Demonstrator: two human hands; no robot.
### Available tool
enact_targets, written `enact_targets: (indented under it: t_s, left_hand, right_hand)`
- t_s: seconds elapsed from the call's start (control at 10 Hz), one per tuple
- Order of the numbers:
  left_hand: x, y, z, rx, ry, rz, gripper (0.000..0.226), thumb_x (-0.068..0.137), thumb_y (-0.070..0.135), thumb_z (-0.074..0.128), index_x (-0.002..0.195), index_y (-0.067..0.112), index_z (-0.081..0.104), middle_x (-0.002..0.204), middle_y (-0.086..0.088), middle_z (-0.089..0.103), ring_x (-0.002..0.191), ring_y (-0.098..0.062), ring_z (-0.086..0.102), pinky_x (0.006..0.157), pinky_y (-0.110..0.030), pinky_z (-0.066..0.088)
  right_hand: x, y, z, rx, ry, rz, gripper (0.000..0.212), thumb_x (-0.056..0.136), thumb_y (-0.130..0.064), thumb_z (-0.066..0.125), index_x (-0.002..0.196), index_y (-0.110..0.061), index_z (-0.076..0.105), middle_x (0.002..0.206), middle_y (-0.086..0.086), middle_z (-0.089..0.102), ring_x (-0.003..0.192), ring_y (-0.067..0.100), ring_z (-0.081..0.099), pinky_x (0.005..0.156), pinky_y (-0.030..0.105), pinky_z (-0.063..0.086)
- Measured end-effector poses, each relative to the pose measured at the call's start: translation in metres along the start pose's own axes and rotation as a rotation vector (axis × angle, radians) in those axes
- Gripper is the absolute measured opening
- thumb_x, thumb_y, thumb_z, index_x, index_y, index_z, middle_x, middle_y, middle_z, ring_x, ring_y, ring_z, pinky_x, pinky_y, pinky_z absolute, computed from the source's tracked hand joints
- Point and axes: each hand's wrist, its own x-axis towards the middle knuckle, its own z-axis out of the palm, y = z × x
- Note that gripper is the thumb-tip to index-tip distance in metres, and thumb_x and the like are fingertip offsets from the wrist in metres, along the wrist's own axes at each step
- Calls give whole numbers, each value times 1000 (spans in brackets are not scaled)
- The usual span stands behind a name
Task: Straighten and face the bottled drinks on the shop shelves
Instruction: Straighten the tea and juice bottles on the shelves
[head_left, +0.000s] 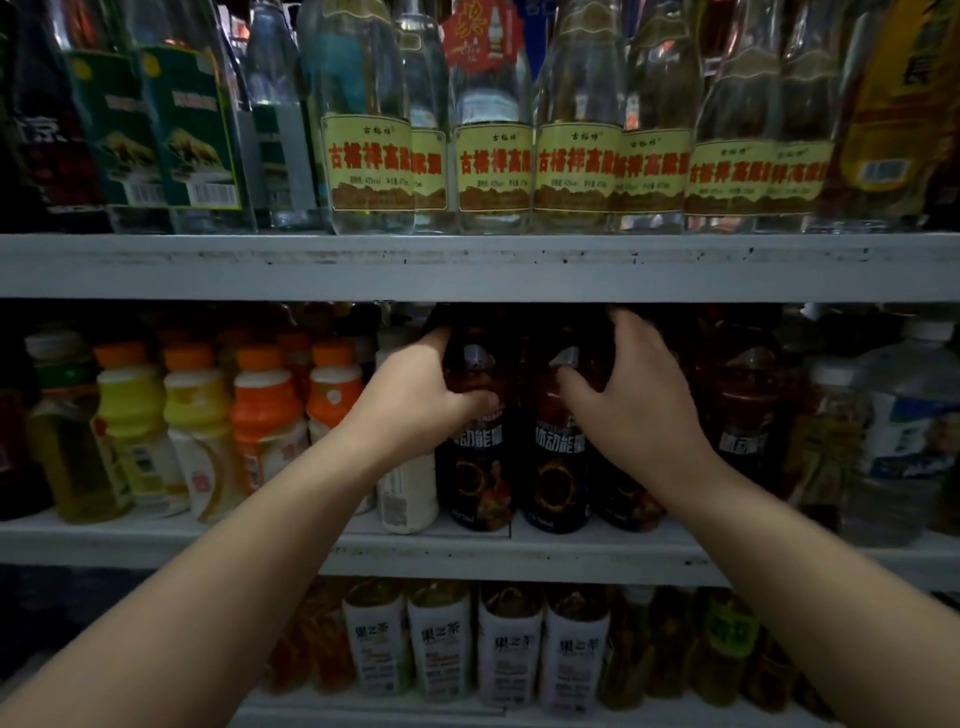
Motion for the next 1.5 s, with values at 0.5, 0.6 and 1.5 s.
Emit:
enact_targets:
  t_s: [0.5,0.6,1.5]
  left_hand:
    - [-58,-95,-85,35,504,-51,36,83,16,62,119,15,64,115,1,65,105,-14,60,90,-29,48]
    - [-45,-99,-106,99,493,2,41,81,15,63,122,10,62,117,-6,63,109,-18,58,93,-27,45]
    - [-22,-141,-112,342,203,5,64,75,33,74,133,25,47,129,-10,50,107,-33,55,82,-35,48]
  right_hand:
    - [-5,-100,91,15,-389,-156,63,88,-36,47,145,-19,28,148,7,35,131,23,38,102,27,31]
    - [22,-122,97,12,-461,44,50,91,-28,48,138,-16,39,120,15,58,99,29,61,76,28,51]
    - [41,-134,108,-367,-464,-69,30,90,-36,54,69,-15,49,64,2,54,59,20,53,49,24,37]
